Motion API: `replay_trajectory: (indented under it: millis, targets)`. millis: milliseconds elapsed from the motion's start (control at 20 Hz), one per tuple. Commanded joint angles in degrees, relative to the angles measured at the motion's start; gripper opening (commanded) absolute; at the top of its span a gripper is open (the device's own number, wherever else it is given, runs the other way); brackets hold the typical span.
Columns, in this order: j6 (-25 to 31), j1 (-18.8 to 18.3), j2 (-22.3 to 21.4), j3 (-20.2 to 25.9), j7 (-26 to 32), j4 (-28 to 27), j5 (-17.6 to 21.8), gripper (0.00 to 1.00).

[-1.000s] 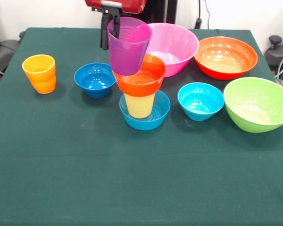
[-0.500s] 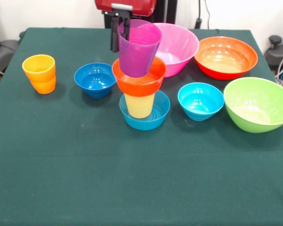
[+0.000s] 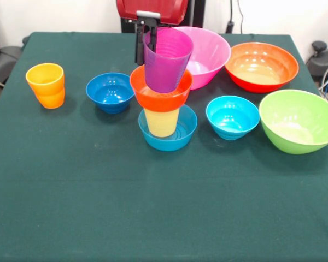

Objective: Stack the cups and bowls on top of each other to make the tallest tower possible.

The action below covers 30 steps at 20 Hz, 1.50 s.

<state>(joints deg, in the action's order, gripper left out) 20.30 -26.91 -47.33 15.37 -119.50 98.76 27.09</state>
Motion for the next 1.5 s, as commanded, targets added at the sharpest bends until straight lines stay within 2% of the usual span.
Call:
replay_trajectory:
  millis: [50,1500]
  targets:
    - [2.2,1.0,3.1,2.6,3.8,0.0,3.4,0.00]
    - [1.1,1.7,4.8,2.1,3.1,-0.2,4.0,0.00]
